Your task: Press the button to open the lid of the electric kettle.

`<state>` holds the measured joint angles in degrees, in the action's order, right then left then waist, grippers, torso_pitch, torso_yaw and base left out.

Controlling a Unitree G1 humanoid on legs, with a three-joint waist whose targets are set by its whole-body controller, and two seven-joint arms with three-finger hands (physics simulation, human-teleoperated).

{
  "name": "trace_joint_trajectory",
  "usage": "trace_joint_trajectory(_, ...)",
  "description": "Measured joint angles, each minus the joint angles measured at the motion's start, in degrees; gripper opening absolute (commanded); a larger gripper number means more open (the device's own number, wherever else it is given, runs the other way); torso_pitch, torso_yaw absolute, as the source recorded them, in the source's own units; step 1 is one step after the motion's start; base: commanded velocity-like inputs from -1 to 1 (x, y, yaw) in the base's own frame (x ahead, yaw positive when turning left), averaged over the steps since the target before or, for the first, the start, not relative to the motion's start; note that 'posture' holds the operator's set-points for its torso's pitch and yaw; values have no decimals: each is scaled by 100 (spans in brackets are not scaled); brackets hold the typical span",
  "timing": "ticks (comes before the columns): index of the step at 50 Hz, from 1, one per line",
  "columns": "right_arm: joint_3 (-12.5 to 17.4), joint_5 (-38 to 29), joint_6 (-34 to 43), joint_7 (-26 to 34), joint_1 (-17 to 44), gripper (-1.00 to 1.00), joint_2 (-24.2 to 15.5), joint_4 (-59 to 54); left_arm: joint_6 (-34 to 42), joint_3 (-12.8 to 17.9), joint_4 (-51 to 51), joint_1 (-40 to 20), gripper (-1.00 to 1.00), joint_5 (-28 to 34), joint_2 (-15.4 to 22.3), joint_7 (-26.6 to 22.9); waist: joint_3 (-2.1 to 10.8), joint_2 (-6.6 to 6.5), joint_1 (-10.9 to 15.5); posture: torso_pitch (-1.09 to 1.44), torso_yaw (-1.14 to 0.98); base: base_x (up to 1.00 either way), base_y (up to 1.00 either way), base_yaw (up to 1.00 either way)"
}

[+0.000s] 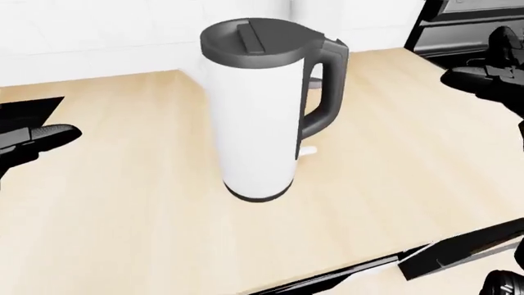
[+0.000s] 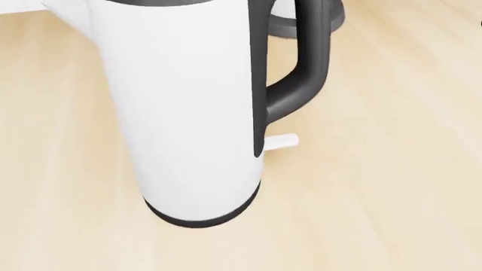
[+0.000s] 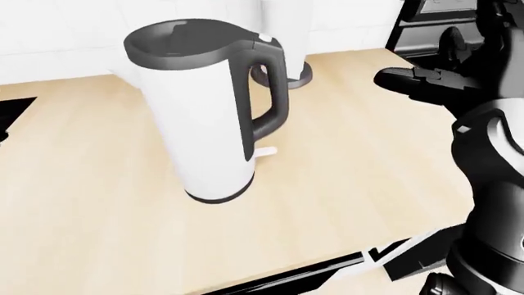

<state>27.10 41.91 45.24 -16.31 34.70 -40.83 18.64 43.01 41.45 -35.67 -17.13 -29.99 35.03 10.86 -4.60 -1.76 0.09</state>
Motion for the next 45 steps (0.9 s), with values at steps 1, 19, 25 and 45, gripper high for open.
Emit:
trace_joint_trajectory(1,19,-13,-24,-6,7,100,-10,17,-5,-46,14,28,100,-6,4,-5,-26,35,33,0,0,0,0,0)
trace_joint_trajectory(19,38,-153,-224,48,-42,100,-64,-161,106,-107,-315,11,100,-288,-29,-179,80,178,129,0,0,0,0,0)
trace_joint_trajectory(25,16,-376,-257,152,-91,100,-47,-302,65,-77,-304,23,100,-436,-49,-189,88,151,92,0,0,0,0,0)
trace_joint_trajectory(45,-73,-947,-63,450,-33,100,173,-187,60,-49,-188,46,100,-885,44,217,415,148,71,-12,0,0,0,0)
